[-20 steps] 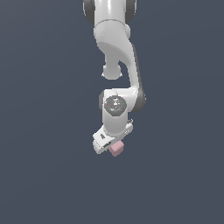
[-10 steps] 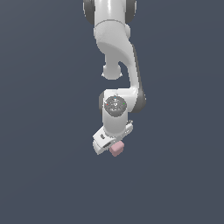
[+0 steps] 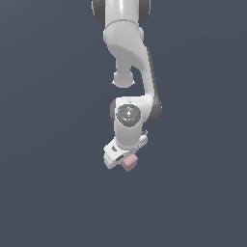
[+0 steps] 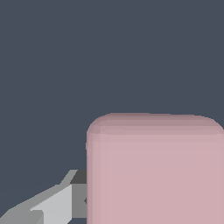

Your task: Pick up the object and move it to a goal position.

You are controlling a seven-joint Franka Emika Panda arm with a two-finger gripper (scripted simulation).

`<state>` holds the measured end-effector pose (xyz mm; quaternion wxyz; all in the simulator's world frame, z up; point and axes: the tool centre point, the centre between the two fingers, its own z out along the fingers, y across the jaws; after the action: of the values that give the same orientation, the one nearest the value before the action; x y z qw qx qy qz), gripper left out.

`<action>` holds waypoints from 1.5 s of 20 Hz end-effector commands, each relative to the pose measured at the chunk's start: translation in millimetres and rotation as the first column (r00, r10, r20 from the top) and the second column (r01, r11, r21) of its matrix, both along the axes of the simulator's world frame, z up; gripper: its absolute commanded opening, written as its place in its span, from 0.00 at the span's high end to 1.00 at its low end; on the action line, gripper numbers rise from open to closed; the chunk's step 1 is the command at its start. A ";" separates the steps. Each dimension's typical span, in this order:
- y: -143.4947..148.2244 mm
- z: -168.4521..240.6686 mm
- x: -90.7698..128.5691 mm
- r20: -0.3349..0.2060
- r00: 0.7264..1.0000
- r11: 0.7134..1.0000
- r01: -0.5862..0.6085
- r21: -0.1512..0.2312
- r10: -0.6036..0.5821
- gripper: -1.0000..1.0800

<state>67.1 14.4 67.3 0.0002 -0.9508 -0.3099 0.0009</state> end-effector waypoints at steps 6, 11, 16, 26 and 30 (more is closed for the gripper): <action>20.1 17.4 -17.8 0.001 1.000 1.000 -0.001 0.000 0.001 1.00; 45.3 39.1 -40.7 0.001 1.000 1.000 -0.001 0.000 0.001 1.00; 80.8 69.2 -72.3 0.002 1.000 1.000 -0.001 -0.002 0.001 1.00; 148.1 126.9 -130.3 0.002 1.000 1.000 -0.001 -0.002 0.001 1.00; 168.3 144.0 -146.4 0.002 1.000 1.000 -0.001 -0.002 0.001 1.00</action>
<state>-73.0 175.6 205.0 -0.0011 -0.9504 -0.3110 0.0003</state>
